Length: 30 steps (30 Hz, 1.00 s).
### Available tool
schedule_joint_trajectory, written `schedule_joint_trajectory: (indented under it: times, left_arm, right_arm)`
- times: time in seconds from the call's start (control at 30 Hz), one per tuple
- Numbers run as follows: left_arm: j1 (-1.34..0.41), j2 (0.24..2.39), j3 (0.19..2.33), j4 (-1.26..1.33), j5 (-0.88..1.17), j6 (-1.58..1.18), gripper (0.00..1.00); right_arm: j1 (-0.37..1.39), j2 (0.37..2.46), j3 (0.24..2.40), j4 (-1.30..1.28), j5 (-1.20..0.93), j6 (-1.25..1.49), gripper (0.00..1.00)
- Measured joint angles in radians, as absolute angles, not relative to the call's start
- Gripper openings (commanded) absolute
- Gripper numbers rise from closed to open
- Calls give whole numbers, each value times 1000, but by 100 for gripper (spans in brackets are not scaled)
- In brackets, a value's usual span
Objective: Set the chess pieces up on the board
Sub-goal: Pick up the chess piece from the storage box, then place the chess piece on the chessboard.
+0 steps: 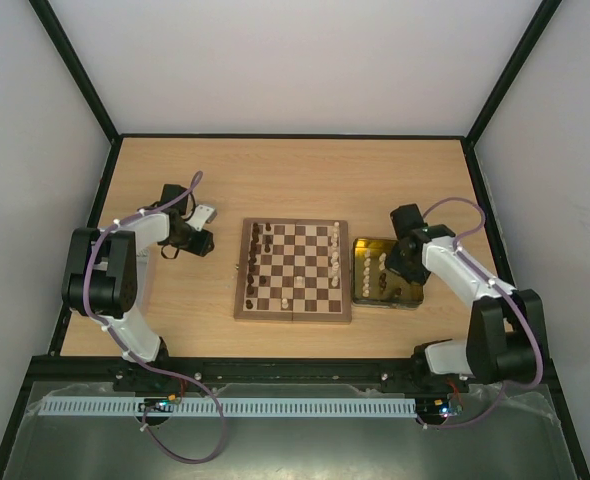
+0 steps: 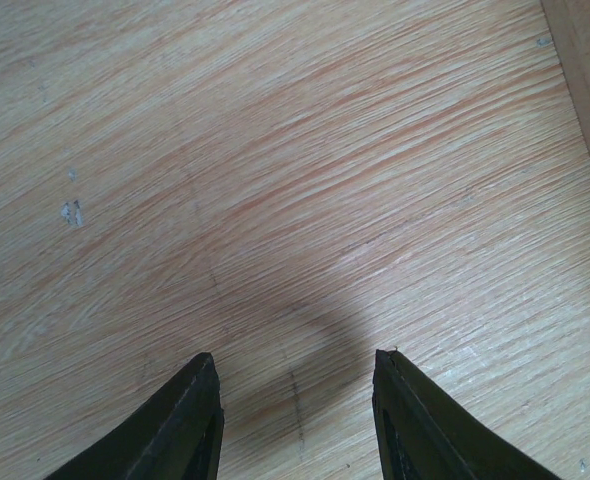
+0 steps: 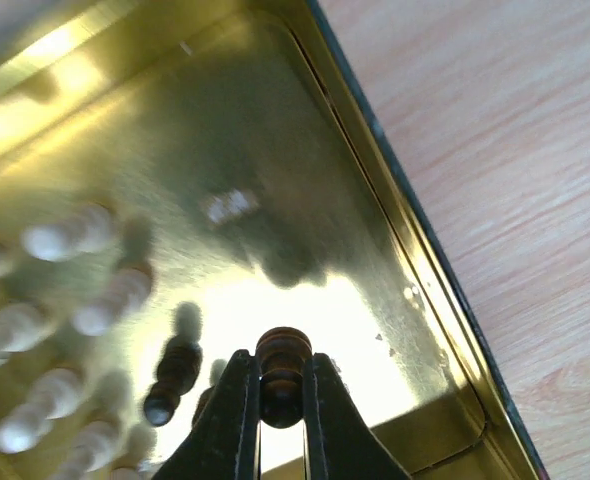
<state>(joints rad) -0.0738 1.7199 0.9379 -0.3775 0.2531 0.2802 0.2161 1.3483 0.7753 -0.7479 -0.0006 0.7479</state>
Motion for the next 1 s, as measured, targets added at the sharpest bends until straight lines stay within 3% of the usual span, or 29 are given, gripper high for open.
schedule_joint_trajectory:
  times: [0.3, 0.47, 0.7, 1.0]
  left_arm:
    - [-74, 1720, 938, -377, 253, 280, 44]
    - [-74, 1720, 938, -377, 252, 280, 44]
    - [-73, 1720, 938, -376, 250, 280, 49]
    - [-67, 1720, 938, -376, 254, 279, 52]
  right_arm:
    - [236, 1280, 985, -833, 27, 718, 2]
    - [395, 1306, 1068, -857, 31, 731, 2]
    - [657, 1456, 1182, -853, 22, 795, 2]
    - [818, 1684, 1366, -833, 6, 823, 2]
